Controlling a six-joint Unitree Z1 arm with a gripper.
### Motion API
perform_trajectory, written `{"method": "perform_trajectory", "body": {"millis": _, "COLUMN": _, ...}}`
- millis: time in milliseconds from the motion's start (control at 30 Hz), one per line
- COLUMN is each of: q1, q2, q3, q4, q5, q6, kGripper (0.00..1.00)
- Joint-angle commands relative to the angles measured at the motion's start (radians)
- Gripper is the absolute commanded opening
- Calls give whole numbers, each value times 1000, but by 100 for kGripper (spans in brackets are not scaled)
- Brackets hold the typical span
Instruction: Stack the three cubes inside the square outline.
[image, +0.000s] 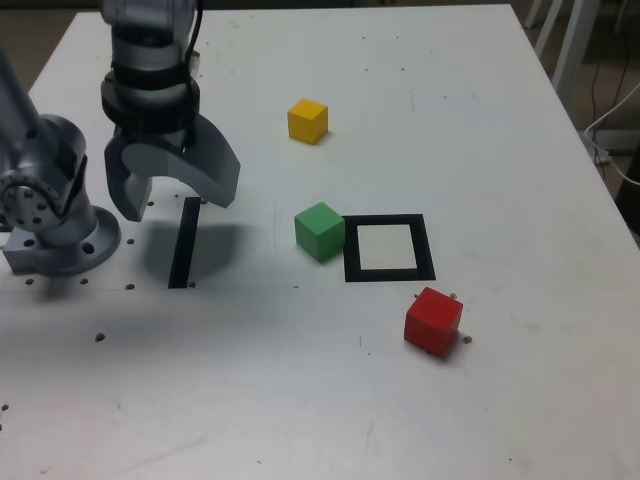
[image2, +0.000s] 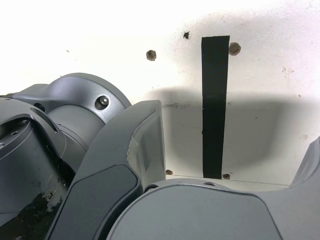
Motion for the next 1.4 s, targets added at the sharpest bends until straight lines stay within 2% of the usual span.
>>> {"method": "perform_trajectory", "body": {"millis": 0, "q1": -2, "q2": 4, "q3": 1, "q4": 3, "q5": 0, "q6": 0, "kGripper": 100}}
{"method": "perform_trajectory", "body": {"millis": 1367, "q1": -2, "q2": 21, "q3": -10, "q4": -6, "q5": -18, "q6": 0, "kGripper": 100}}
